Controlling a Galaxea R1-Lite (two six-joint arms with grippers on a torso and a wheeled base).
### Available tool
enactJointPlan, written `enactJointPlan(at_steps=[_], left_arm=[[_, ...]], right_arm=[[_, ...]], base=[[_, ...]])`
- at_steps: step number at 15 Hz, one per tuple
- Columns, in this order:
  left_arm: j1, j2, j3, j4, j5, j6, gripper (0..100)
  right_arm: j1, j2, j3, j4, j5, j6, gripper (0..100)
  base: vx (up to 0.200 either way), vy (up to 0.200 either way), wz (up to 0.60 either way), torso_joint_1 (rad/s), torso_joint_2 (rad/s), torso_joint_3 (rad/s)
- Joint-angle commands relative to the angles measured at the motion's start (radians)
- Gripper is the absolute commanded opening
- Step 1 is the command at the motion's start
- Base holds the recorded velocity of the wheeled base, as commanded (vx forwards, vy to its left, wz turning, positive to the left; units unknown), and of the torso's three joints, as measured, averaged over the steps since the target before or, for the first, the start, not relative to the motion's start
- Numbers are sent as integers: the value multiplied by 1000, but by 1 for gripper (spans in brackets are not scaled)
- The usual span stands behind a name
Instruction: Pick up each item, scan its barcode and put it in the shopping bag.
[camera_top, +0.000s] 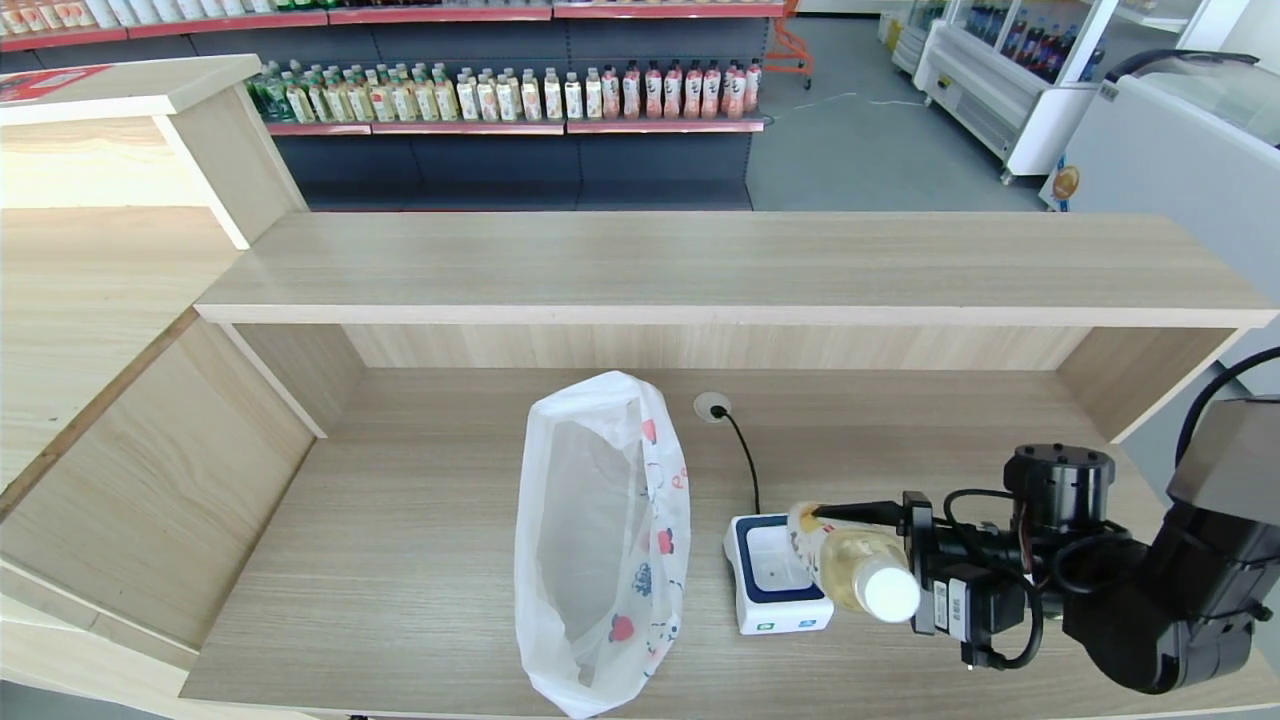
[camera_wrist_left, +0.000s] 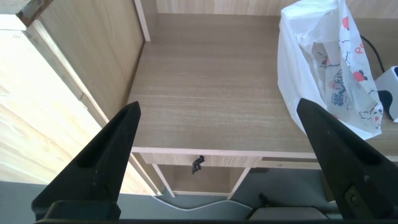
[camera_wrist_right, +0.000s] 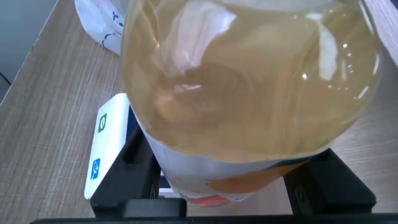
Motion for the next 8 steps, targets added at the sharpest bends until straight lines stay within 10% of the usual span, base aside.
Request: enactJointPlan(at_steps=[1,8], left_arm=[[0,0,0,0,0,-2,100],[0,0,0,0,0,0,100]], right_arm=[[15,43,-47,-1,29,-3,0],[60,132,-180,-1,141,-26,0]], base=[[0,0,0,0,0,0],[0,0,0,0,0,0]])
